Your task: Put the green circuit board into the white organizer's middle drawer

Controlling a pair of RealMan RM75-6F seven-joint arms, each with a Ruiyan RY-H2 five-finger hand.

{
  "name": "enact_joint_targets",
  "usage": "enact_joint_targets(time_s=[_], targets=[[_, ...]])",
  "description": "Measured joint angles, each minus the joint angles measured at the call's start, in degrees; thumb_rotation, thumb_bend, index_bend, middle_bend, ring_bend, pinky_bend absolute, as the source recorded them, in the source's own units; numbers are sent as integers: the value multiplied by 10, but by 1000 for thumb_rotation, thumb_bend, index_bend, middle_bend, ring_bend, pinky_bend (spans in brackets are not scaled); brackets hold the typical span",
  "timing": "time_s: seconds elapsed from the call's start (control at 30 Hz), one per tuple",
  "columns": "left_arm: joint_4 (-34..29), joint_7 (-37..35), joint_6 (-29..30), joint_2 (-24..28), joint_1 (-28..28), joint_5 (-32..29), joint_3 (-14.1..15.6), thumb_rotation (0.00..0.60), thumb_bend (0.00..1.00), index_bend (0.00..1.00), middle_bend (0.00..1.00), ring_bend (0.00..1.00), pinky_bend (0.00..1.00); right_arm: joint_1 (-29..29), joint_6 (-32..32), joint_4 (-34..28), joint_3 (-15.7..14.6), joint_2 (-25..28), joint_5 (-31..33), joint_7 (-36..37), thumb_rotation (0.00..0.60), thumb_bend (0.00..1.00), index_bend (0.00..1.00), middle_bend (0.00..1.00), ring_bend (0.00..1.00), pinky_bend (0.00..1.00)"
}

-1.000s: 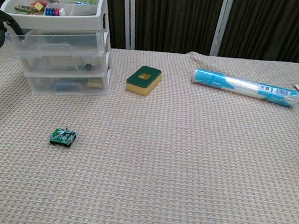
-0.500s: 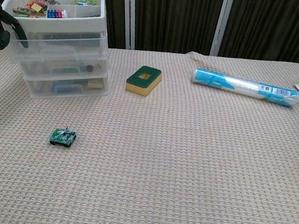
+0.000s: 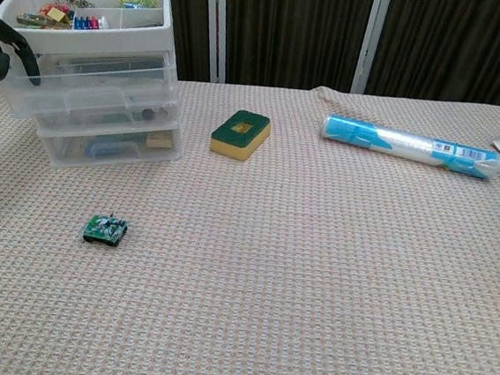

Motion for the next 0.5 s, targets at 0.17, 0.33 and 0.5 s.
enact_joint_targets(time_s=[0.17,0.33,0.5], targets=[[-10,-5,-2,4,-1,6,5,600,799,400,971,920,673,0,0,0,0,0,0,0,600,0,90,0,0,0],[-23,-11,-1,10,2,18,13,600,798,407,971,920,673,0,0,0,0,0,0,1,600,0,91,0,0,0],[-38,-17,1,18,6,35,20,600,800,411,971,921,672,0,0,0,0,0,-1,0,600,0,91,0,0,0]])
